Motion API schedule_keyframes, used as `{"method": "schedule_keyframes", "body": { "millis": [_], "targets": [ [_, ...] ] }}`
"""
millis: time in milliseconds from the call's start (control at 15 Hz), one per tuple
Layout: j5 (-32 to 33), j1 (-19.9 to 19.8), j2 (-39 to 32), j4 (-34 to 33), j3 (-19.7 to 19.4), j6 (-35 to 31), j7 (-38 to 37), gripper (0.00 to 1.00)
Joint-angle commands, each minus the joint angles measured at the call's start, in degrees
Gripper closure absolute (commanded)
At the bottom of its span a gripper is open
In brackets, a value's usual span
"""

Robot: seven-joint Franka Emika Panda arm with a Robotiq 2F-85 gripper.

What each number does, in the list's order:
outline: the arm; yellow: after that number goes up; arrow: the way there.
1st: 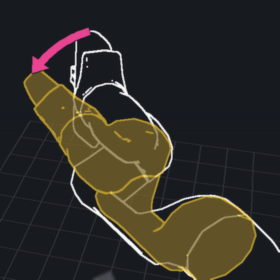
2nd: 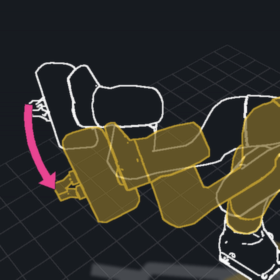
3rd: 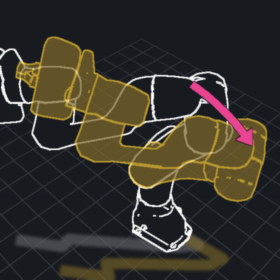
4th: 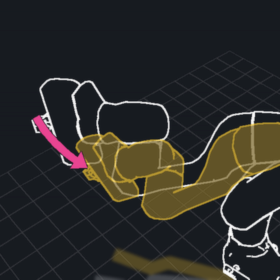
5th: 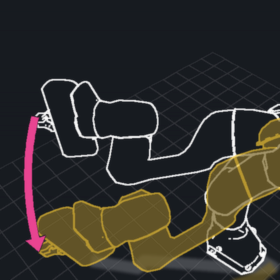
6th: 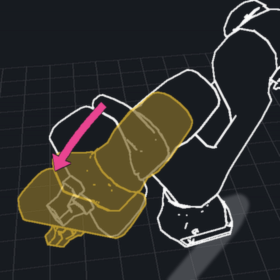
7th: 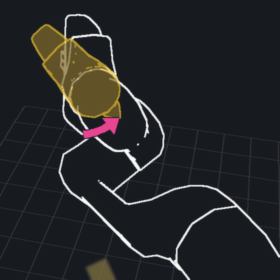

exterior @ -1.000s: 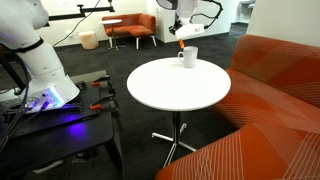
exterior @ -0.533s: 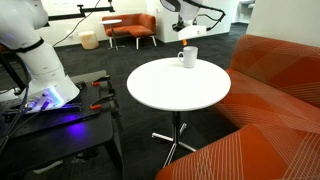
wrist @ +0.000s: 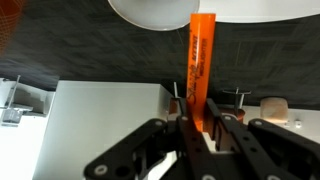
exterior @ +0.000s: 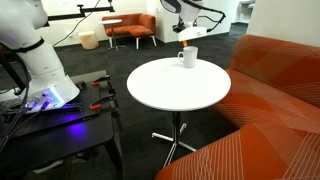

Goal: Put the orange marker inside the white mug

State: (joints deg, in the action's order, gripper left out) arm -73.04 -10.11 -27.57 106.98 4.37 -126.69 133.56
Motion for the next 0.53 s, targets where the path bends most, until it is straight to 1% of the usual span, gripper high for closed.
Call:
{"method": "schedule_keyframes", "body": {
  "millis": [0,467],
  "targets": [
    [-1.7,1.1,-0.3,-0.9,-1.6,1.9,2.2,0.95],
    [-5.5,0.7,-1.7,-3.3,-1.7,6.0,6.4,0.95]
  ]
}}
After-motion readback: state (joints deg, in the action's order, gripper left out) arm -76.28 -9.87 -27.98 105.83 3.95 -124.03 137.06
